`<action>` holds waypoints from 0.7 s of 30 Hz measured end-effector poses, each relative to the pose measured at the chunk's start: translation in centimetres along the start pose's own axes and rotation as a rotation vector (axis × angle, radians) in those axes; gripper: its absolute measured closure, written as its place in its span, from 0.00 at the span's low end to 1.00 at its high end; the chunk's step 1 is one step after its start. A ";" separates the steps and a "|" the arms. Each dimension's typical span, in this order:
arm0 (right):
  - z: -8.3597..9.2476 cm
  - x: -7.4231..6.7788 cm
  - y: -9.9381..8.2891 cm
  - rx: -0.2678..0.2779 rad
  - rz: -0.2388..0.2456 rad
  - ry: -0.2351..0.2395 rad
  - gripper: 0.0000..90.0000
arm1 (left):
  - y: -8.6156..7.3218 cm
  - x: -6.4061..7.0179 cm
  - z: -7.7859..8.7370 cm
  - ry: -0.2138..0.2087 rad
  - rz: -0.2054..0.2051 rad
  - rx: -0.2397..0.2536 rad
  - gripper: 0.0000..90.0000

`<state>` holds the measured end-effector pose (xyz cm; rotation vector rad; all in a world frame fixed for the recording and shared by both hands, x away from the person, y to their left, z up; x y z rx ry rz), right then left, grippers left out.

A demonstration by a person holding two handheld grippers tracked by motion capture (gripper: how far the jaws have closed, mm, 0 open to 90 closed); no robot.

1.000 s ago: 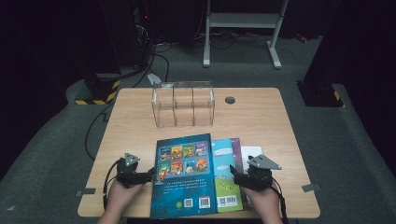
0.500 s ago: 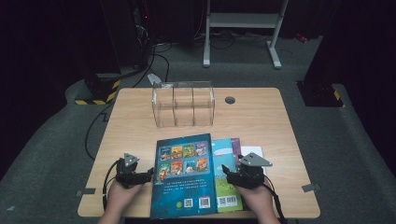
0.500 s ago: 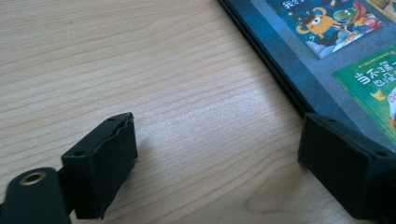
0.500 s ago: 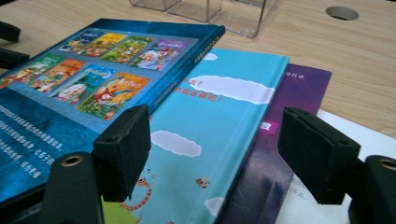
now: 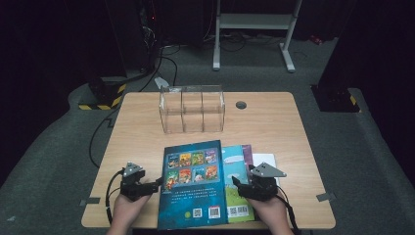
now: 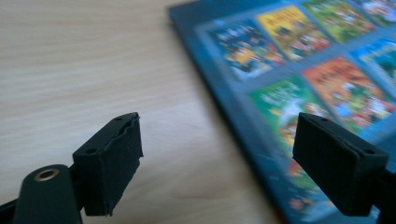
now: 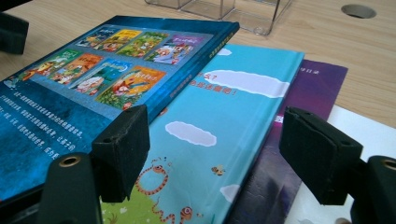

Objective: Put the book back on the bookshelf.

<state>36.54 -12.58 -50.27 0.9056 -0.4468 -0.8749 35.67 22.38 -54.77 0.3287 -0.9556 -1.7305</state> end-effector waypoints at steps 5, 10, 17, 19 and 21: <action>0.2 0.2 0.0 0.001 -0.007 -0.006 0.27 | -0.9 2.1 -0.7 -0.050 -0.008 -0.036 0.17; 0.3 0.0 -0.3 -0.003 -0.005 -0.007 0.27 | -1.5 3.4 -0.9 -0.077 -0.021 -0.047 0.16; 0.2 -0.3 -0.6 -0.012 -0.016 -0.007 0.27 | -2.0 4.2 -1.0 -0.118 0.011 -0.041 0.14; 0.2 -0.5 -0.7 -0.017 -0.008 -0.012 0.27 | -2.0 4.1 -1.0 -0.115 0.003 -0.041 0.14; 0.1 -0.6 -0.9 -0.023 -0.008 -0.016 0.27 | -1.9 4.1 -1.0 -0.114 -0.003 -0.042 0.13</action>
Point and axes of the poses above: each handheld gripper's, and its own axes: z roughly backward along the jaws, y roughly out of its top, x roughly to its right, the point moved 6 cm from there along -z, roughly forward along the jaws, and after that the axes turned 2 degrees about -y, right-handed, at the moved point
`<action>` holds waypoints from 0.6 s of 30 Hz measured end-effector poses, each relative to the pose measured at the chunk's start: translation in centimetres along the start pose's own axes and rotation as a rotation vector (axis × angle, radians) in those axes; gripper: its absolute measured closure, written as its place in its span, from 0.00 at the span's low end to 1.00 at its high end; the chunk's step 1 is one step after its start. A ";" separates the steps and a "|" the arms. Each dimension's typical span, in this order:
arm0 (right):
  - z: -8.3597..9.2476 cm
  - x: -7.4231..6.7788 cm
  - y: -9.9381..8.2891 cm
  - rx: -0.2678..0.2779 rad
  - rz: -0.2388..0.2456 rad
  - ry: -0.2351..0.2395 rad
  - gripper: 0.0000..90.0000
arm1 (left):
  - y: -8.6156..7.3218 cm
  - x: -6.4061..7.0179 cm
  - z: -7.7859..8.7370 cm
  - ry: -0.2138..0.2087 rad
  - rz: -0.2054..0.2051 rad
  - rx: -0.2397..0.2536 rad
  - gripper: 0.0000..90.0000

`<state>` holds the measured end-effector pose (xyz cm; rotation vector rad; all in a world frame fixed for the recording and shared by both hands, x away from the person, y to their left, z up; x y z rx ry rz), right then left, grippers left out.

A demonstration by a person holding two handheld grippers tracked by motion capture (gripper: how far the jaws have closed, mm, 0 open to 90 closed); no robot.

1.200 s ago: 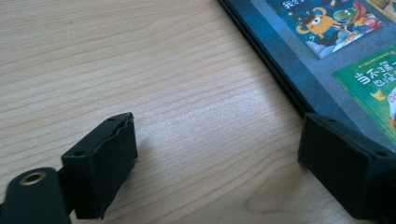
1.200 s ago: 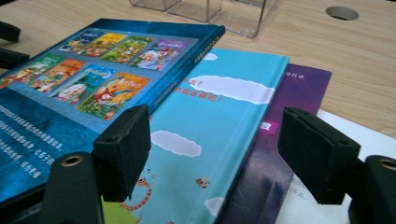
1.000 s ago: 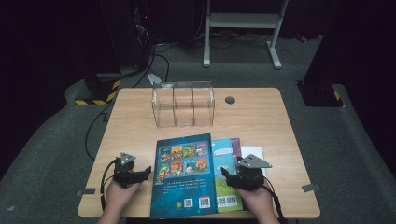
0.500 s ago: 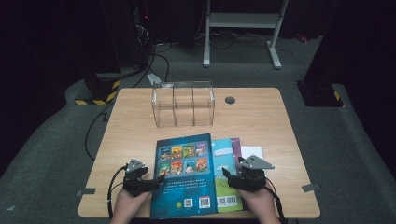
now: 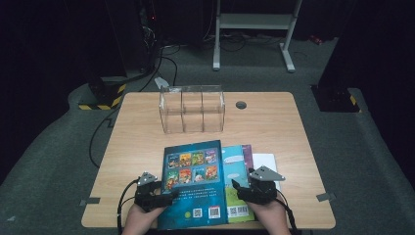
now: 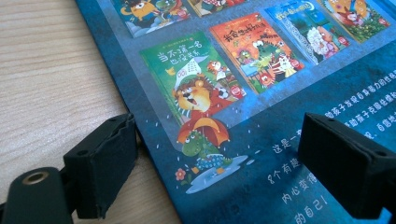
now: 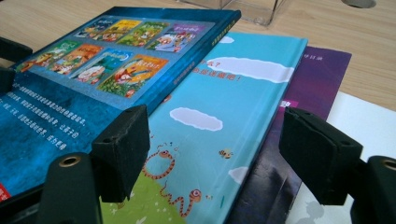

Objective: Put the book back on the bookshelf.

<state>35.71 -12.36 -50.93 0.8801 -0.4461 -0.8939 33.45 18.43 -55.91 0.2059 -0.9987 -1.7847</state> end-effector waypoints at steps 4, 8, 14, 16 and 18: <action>-0.1 -0.2 -0.2 -0.007 0.004 -0.004 0.27 | 0.1 0.0 -0.1 0.005 -0.012 0.005 0.13; -0.1 -0.3 -0.1 -0.006 0.006 -0.007 0.27 | 0.3 0.1 -0.2 0.020 -0.034 0.014 0.13; 0.1 -0.2 -0.1 -0.003 -0.003 -0.007 0.27 | 0.4 0.2 -0.4 0.023 -0.028 0.019 0.14; 0.2 -0.1 0.0 0.005 0.001 -0.008 0.27 | 0.5 0.2 -0.5 0.026 -0.029 0.021 0.14; 0.3 -0.1 0.1 0.007 -0.002 -0.008 0.27 | 0.5 0.2 -0.5 0.028 -0.026 0.023 0.14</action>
Point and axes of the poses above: each handheld gripper's, and its own axes: z roughly backward along the jaws, y roughly out of its top, x roughly to its right, the point moved 6 cm from there along -z, roughly forward along the jaws, and after that the axes turned 2 degrees about -y, right-handed, at the moved point
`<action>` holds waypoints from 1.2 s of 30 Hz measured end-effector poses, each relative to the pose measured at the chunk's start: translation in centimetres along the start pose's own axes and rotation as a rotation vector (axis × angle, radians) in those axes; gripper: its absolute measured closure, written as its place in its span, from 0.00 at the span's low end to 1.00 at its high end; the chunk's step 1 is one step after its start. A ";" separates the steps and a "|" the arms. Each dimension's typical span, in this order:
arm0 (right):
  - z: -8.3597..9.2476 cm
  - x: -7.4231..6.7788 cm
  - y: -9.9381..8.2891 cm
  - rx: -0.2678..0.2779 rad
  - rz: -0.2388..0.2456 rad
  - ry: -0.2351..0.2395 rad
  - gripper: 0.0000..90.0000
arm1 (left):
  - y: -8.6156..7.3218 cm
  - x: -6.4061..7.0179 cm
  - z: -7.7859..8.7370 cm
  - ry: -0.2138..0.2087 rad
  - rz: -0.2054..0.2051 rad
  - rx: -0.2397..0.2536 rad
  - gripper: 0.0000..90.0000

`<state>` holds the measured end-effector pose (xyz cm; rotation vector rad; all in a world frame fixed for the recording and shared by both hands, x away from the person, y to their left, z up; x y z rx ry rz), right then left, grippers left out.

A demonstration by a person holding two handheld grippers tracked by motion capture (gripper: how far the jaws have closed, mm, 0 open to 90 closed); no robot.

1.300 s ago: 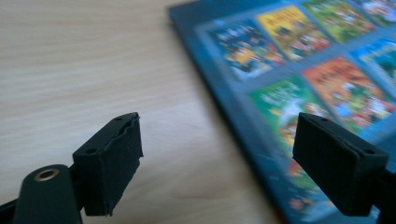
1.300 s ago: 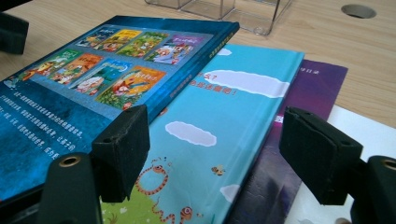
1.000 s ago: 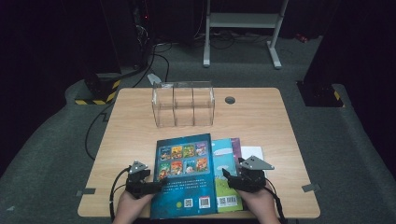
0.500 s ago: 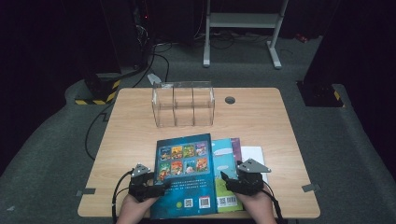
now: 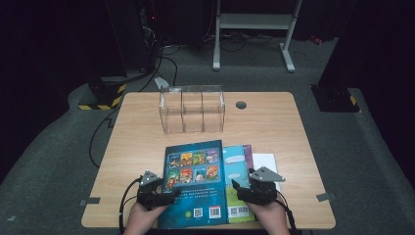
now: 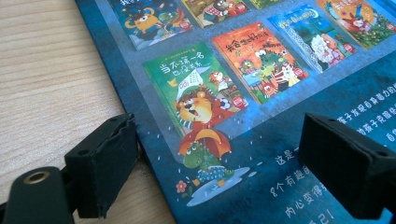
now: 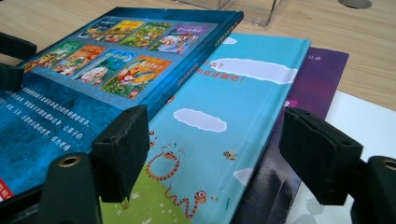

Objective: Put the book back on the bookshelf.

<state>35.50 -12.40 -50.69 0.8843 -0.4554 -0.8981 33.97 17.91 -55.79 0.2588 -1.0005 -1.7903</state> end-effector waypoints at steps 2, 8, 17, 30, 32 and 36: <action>0.0 0.0 0.0 0.002 0.001 -0.001 0.27 | 0.0 0.0 0.0 0.001 0.000 0.000 0.14; 0.1 0.0 0.1 0.003 0.004 0.000 0.27 | 0.4 0.9 -0.5 -0.015 -0.006 0.007 0.14; 0.4 0.4 0.1 0.012 -0.012 -0.002 0.27 | 0.9 1.9 -1.2 -0.027 -0.021 0.015 0.14; 0.4 0.2 0.0 0.008 -0.004 -0.007 0.28 | 1.0 2.6 -1.3 -0.037 -0.037 0.019 0.15; 0.4 0.1 -0.1 0.004 -0.005 -0.008 0.28 | 0.9 2.6 -1.2 -0.030 -0.049 0.021 0.16; 0.3 0.1 -0.1 0.002 -0.003 -0.010 0.28 | 0.9 2.6 -1.2 -0.030 -0.051 0.023 0.16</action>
Point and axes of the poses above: each handheld gripper's, and its own axes: z roughly backward along the jaws, y roughly out of its top, x roughly to its right, the point moved 6 cm from there along -z, roughly forward along the jaws, and after that the axes turned 2 degrees about -y, right-handed, at the moved point
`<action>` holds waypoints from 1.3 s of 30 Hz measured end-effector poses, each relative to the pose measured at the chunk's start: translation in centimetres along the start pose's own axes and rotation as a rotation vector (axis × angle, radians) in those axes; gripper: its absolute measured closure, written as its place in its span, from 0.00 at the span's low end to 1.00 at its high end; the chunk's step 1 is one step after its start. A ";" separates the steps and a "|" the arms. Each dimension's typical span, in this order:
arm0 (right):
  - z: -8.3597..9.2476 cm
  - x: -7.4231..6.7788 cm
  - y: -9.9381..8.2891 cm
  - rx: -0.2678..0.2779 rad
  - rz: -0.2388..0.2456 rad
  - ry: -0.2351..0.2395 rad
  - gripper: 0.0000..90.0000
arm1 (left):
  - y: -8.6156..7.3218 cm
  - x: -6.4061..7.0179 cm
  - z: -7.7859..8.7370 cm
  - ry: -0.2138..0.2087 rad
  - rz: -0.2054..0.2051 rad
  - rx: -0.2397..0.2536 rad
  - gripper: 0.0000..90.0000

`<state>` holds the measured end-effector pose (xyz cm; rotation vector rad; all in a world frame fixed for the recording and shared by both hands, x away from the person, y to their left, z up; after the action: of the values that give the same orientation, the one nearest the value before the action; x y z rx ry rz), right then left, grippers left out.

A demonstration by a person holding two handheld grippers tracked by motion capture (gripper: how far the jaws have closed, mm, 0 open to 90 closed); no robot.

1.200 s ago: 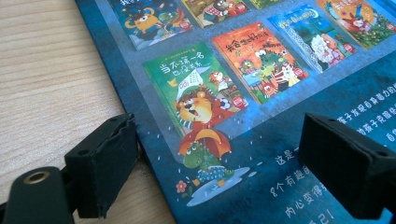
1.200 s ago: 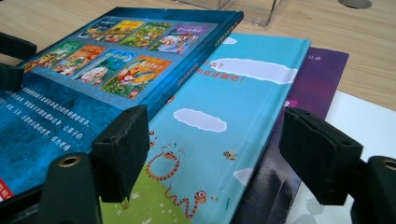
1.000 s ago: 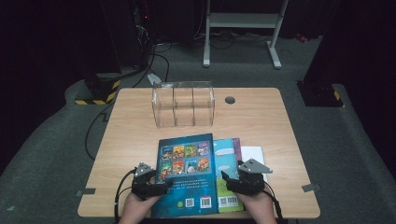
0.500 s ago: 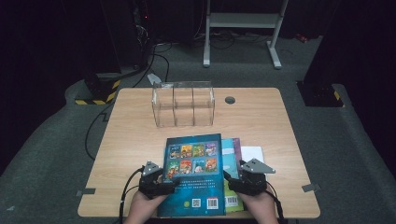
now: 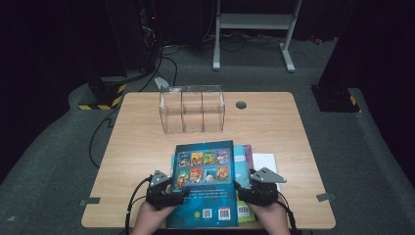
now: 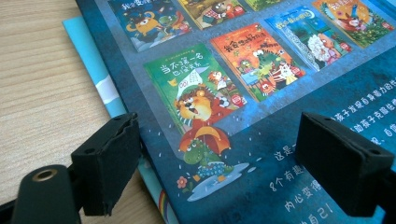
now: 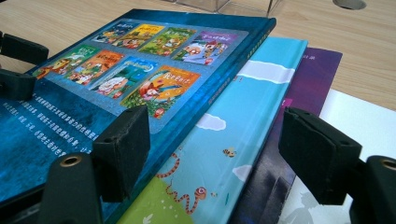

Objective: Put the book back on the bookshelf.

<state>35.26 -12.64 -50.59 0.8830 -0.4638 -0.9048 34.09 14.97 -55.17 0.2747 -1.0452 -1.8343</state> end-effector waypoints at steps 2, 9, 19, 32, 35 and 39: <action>0.0 0.0 0.0 0.000 0.000 0.000 0.28 | 0.0 0.0 0.0 0.000 -0.002 -0.001 0.16; 0.3 0.3 0.0 0.004 -0.014 -0.004 0.29 | 0.0 0.5 -0.1 -0.010 -0.007 -0.003 0.17; 0.3 0.4 -0.1 0.007 -0.004 0.003 0.31 | 0.2 1.7 -0.3 -0.041 -0.036 -0.003 0.18; 0.4 0.7 -0.3 -0.006 -0.021 0.000 0.31 | 0.3 3.5 -0.6 -0.092 -0.089 0.004 0.22; 0.5 0.9 -0.4 -0.004 -0.025 0.002 0.31 | 0.2 3.4 -0.4 -0.111 -0.094 -0.010 0.22; 0.6 1.0 -0.8 -0.012 -0.042 0.009 0.30 | -0.2 3.5 0.0 -0.120 -0.079 -0.016 0.22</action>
<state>35.01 -14.00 -50.89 0.8882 -0.4330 -0.9412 32.19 12.11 -54.47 0.2016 -1.1153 -1.9492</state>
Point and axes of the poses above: each handheld gripper's, and its own axes: z roughly backward along the jaws, y roughly out of its top, x roughly to its right, the point moved 6 cm from there along -z, roughly forward along the jaws, and after that the axes turned 2 degrees about -y, right-handed, at the moved point
